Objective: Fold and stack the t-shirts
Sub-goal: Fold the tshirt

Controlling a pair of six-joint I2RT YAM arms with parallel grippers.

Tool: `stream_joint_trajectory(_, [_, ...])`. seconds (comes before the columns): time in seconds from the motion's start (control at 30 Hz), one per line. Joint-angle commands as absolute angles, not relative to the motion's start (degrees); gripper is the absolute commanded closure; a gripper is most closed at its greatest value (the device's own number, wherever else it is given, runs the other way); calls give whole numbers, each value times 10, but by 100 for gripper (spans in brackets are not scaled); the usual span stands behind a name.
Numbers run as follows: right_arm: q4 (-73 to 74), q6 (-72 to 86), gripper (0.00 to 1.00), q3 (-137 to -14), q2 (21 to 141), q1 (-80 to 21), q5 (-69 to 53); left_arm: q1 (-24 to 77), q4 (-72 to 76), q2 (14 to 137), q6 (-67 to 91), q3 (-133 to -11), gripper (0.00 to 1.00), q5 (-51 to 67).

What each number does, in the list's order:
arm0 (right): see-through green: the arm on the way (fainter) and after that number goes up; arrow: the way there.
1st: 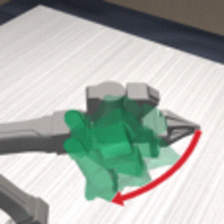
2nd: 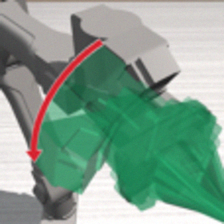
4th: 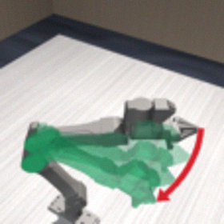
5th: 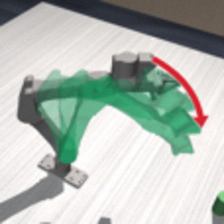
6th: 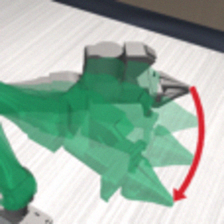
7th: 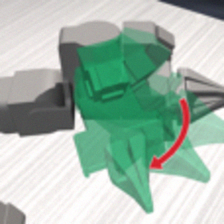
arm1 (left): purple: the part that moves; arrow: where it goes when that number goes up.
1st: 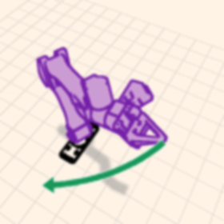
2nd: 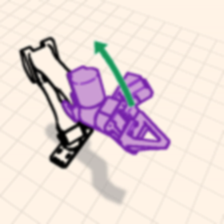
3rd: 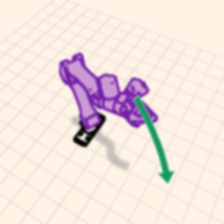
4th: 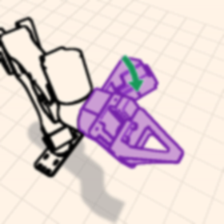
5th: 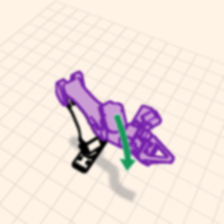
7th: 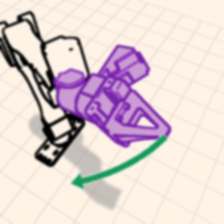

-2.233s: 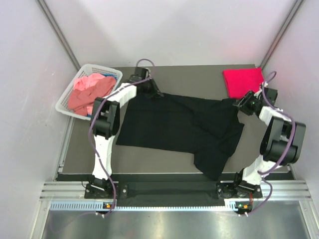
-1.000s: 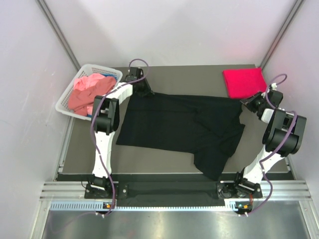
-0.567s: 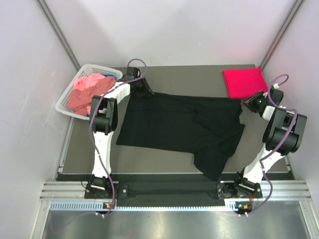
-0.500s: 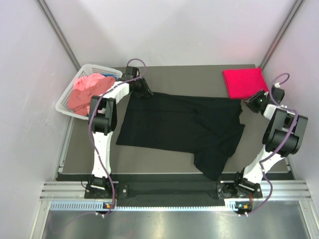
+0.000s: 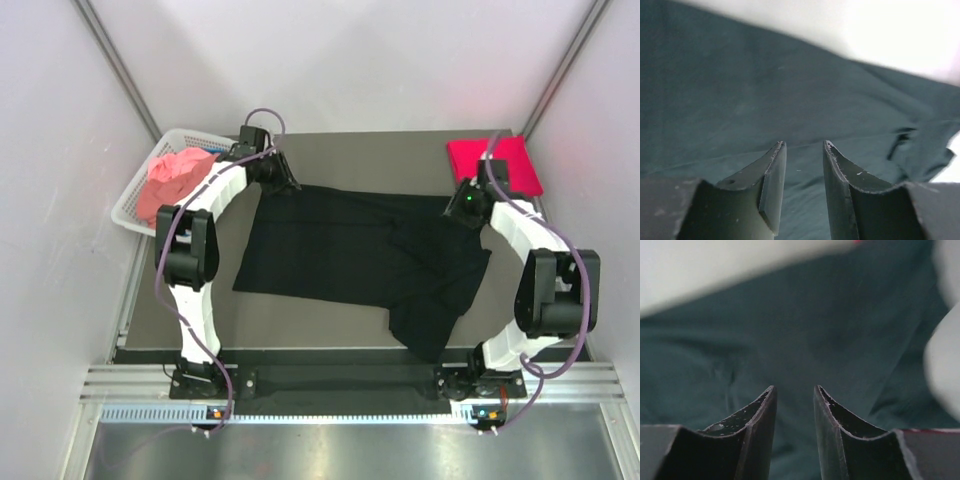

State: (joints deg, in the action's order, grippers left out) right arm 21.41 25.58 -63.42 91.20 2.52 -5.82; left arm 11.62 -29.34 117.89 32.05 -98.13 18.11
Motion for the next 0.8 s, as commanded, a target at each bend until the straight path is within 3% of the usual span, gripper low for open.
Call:
stream_joint_trajectory(0.0, [287, 290, 65, -615, 891, 5, 18, 115, -329, 1182, 303, -960, 60, 143])
stream_joint_trajectory(0.6, [278, 334, 68, -513, 883, -45, 74, 75, -338, 1273, 303, -992, 62, 82])
stream_joint_trajectory(0.67, [285, 330, 72, -518, 888, -45, 92, 71, -339, 1280, 303, -998, 62, 79])
stream_joint_trajectory(0.73, [287, 329, 83, -519, 888, -45, 111, 69, -343, 1287, 303, -1005, 62, 74])
stream_joint_trajectory(0.77, [292, 329, 95, -519, 887, -44, 120, 67, -342, 1289, 301, -1006, 62, 71])
